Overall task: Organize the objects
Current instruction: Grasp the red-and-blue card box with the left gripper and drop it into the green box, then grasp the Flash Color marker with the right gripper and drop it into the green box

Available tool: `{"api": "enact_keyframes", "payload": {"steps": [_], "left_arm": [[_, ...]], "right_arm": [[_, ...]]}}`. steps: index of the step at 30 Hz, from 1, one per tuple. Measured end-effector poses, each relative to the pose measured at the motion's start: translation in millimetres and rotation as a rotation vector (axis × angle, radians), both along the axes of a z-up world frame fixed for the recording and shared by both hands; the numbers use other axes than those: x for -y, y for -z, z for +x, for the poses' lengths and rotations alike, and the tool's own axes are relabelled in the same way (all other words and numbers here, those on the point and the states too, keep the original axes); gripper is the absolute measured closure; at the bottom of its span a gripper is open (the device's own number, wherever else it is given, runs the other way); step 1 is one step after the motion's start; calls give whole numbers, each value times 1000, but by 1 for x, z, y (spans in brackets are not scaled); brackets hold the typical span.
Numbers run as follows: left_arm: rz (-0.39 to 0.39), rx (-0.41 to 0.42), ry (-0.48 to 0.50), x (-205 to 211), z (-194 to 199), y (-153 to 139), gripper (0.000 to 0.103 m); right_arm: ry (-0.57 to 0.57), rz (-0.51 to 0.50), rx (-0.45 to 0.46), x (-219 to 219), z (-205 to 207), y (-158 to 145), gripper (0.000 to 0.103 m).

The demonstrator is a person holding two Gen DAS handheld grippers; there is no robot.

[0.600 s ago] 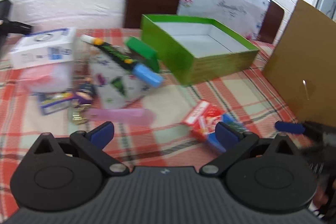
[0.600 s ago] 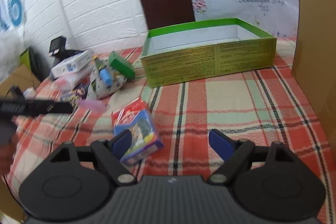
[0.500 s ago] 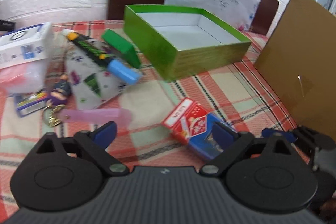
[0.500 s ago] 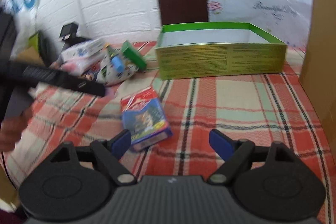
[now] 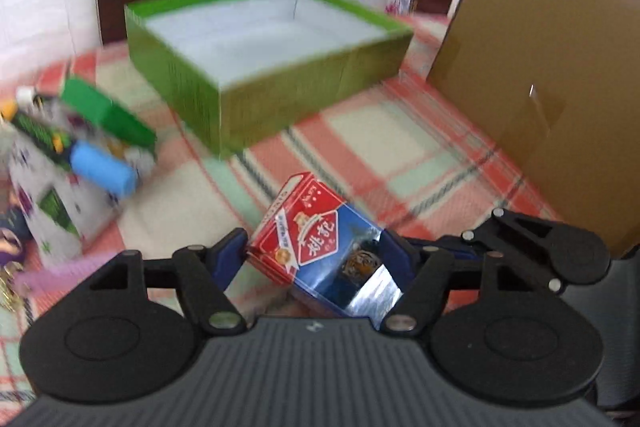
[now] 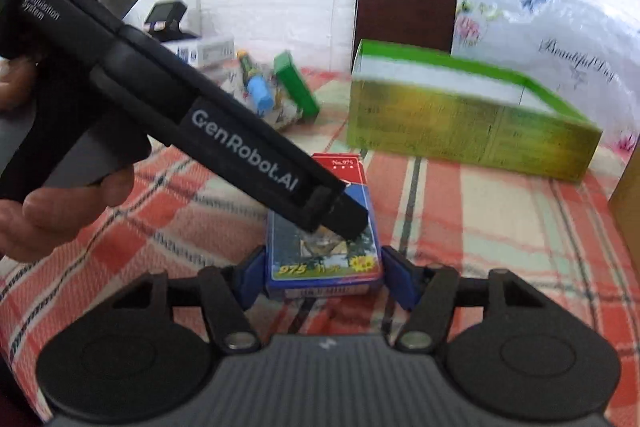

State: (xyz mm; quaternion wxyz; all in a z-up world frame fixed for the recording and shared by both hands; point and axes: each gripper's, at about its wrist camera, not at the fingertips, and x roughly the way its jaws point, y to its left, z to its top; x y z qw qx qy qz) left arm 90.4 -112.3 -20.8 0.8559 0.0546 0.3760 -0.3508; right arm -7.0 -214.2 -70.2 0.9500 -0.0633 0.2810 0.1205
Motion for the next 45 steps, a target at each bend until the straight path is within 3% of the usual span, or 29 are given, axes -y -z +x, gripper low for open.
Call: {"api": "enact_keyframes", "payload": {"steps": [5, 11, 15, 19, 22, 25, 28, 33, 39, 41, 45], "left_arm": [[-33, 144, -10, 14, 20, -45, 29], [-60, 214, -67, 32, 90, -79, 29], [-54, 201, -137, 42, 129, -76, 28], [-12, 121, -197, 45, 152, -53, 28], [-22, 83, -204, 38, 145, -41, 28], [-46, 86, -212, 31, 126, -41, 28], [-87, 128, -217, 15, 95, -52, 28], [-84, 145, -269, -37, 45, -44, 25], [40, 33, -451, -114, 22, 9, 24], [28, -3, -529, -143, 17, 22, 24], [-14, 29, -572, -172, 9, 22, 24]], "right_arm": [[36, -32, 177, 5, 16, -31, 42], [98, -10, 291, 21, 84, -50, 42], [127, 25, 278, 30, 136, -44, 42], [142, 35, 170, 33, 163, -24, 40], [155, 66, 174, 38, 149, -19, 33], [188, 92, 184, 44, 134, -17, 33], [209, 130, 236, 44, 105, -36, 33], [136, 165, 232, 21, 64, -38, 33], [-4, 110, 106, -32, 74, -19, 35], [-23, 88, 106, -49, 82, -19, 36], [-60, 3, 125, -84, 103, -24, 41]]}}
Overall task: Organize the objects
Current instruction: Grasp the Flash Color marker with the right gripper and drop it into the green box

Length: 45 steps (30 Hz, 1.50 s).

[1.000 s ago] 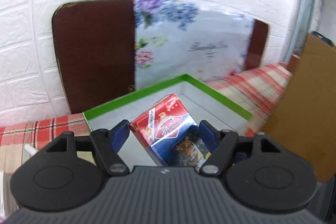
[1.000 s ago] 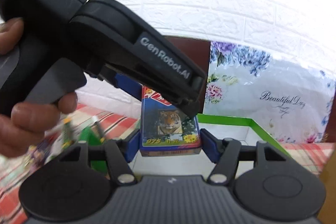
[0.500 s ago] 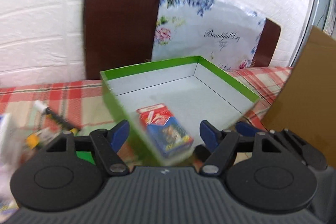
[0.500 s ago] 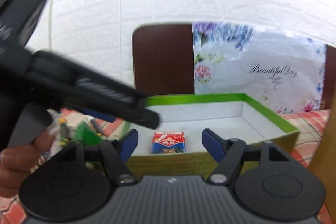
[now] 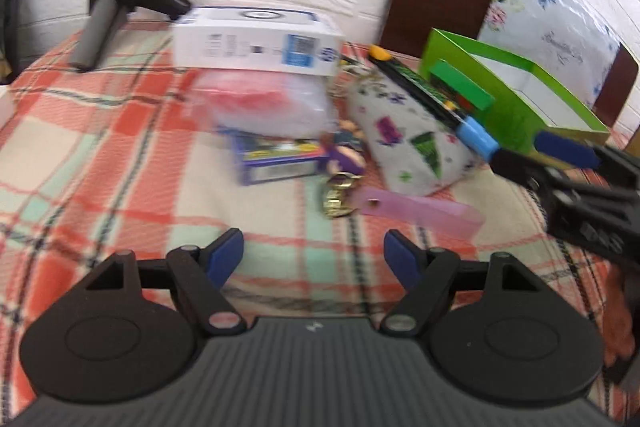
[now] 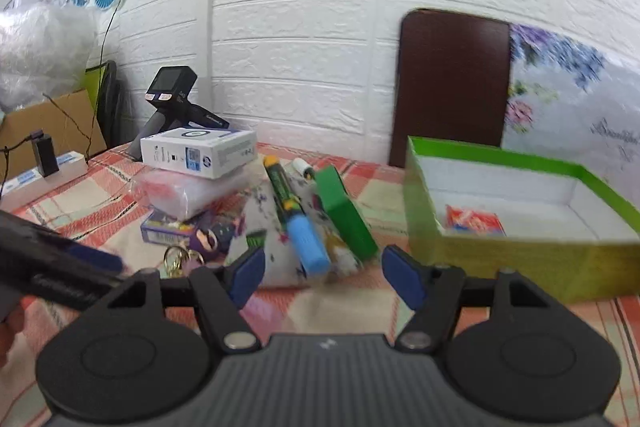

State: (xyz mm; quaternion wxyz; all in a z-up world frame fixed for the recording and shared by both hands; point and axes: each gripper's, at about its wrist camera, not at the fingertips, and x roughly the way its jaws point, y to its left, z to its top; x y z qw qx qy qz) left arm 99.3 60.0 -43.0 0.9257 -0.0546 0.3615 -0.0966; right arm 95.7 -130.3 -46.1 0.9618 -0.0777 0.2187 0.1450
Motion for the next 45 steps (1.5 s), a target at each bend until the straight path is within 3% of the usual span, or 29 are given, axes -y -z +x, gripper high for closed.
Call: {"api": "enact_keyframes", "payload": {"steps": [2, 5, 10, 13, 15, 18, 19, 20, 23, 26, 29, 36, 40, 45], "left_arm": [[-30, 1, -3, -5, 1, -1, 24], [-73, -10, -7, -11, 4, -4, 24], [-213, -38, 74, -10, -8, -6, 24], [-240, -69, 151, 15, -8, -7, 22], [-209, -80, 160, 32, -8, -5, 18], [-218, -145, 199, 52, -7, 5, 30], [-191, -127, 193, 58, -10, 4, 32], [-164, -118, 199, 63, -12, 2, 45], [-129, -104, 214, 72, -14, -8, 65], [-138, -64, 221, 75, -15, -25, 68], [-122, -6, 256, 94, -12, -47, 69], [-73, 67, 420, 179, 30, -83, 69], [-58, 90, 483, 226, 65, -87, 69], [-16, 105, 493, 273, 106, -75, 67]], "right_arm": [[-6, -75, -33, -17, 15, 8, 69], [11, -59, -106, -16, 26, 21, 85], [-26, -11, -191, -10, -12, 27, 85], [-61, 77, -271, -4, -40, 35, 85], [-85, 137, -287, -1, -55, 35, 85], [-120, 203, -313, 3, -67, 32, 85], [-128, 207, -308, 4, -70, 31, 85], [-138, 209, -296, 5, -74, 28, 85], [-123, 203, -244, 11, -79, 22, 85], [-119, 258, -220, 22, -79, 13, 85], [-90, 262, -137, 33, -80, 2, 85], [75, 248, 34, 87, -49, -24, 85], [166, 250, 64, 125, -9, -28, 85], [257, 228, 54, 160, 45, -18, 85]]}}
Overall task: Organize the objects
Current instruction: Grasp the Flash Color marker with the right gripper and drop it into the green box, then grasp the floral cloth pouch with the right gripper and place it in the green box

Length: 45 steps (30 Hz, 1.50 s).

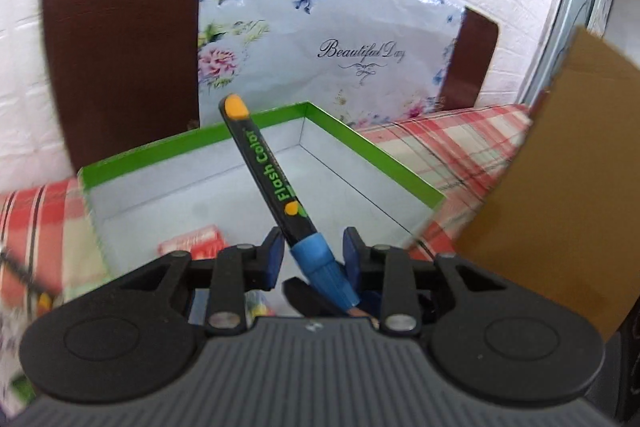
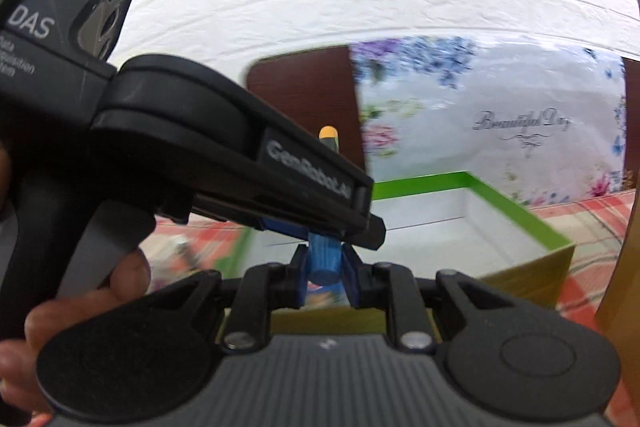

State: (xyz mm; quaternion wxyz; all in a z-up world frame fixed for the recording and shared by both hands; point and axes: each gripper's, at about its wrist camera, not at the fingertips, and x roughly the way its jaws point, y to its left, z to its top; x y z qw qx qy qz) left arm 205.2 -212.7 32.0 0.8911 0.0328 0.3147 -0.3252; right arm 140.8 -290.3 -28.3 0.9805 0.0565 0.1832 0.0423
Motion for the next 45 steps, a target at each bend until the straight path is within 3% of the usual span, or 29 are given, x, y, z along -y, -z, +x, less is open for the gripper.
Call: {"api": "enact_keyframes", "payload": {"steps": [3, 6, 8, 11, 17, 23, 28, 33, 36, 40, 42, 45], "left_arm": [[41, 3, -45, 13, 19, 10, 63], [37, -41, -55, 6, 23, 20, 62], [42, -19, -62, -3, 14, 22, 56], [26, -3, -77, -18, -1, 18, 55], [6, 57, -112, -57, -52, 1, 50], [70, 9, -179, -103, -79, 20, 50], [110, -45, -310, -160, -93, 46, 50], [83, -124, -468, -226, -95, 63, 50], [16, -168, -533, -261, -94, 67, 50], [-37, -166, -565, -287, -101, 66, 50], [-62, -173, -569, -295, -102, 67, 50], [-87, -179, -570, -300, -105, 67, 50]], "right_arm": [[36, -2, -34, 16, 24, 14, 78], [45, 18, -16, 22, 14, 19, 75], [33, 23, -10, 21, 4, 21, 70], [44, -57, -5, 10, -8, 21, 69], [29, 7, 18, -3, -53, 11, 69], [-40, 4, -66, -37, -80, 25, 69], [-128, -10, -158, -70, -90, 40, 69], [-204, -36, -193, -104, -81, 42, 66], [-229, -59, -185, -123, -64, 39, 56], [-262, -145, -153, -155, -31, 37, 46], [-274, -178, -194, -168, -7, 43, 45], [-297, -131, -217, -171, 8, 49, 50]]}}
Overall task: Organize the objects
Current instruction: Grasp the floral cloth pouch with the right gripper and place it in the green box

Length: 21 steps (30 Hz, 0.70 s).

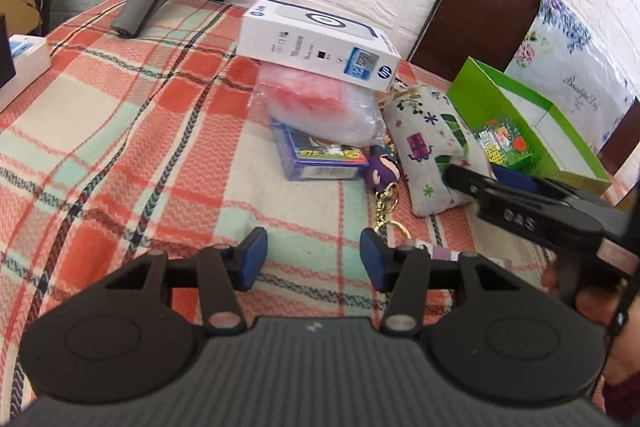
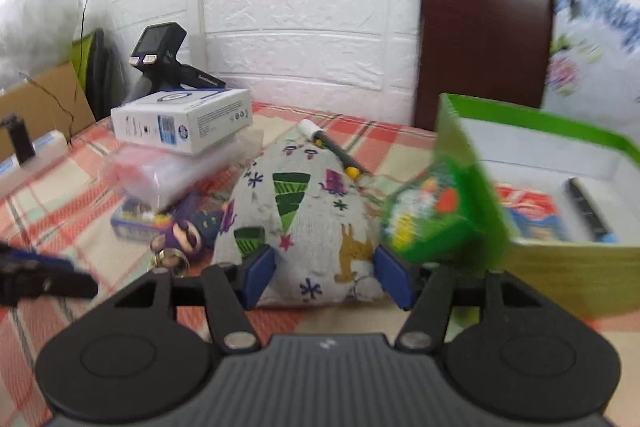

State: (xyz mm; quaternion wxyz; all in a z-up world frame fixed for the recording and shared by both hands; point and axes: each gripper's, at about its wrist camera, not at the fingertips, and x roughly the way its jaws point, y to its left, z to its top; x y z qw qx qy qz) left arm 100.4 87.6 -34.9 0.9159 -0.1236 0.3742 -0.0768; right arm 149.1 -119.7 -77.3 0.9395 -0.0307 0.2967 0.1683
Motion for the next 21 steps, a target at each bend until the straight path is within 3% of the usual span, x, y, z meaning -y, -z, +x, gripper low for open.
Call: {"api": "enact_keyframes", "payload": {"steps": [2, 5, 11, 18, 21], "left_arm": [[-8, 1, 0, -2, -2, 0, 50], [-13, -3, 15, 0, -1, 0, 50], [-17, 11, 108, 26, -11, -9, 50], [40, 24, 258, 84, -25, -16, 48], [67, 25, 308, 106, -29, -16, 48]], "right_arm": [[6, 9, -12, 1, -7, -4, 69], [-13, 19, -25, 7, -31, -7, 77], [2, 55, -17, 37, -105, -12, 78], [87, -75, 41, 72, -171, -13, 77], [97, -70, 13, 81, -184, -10, 69]]}}
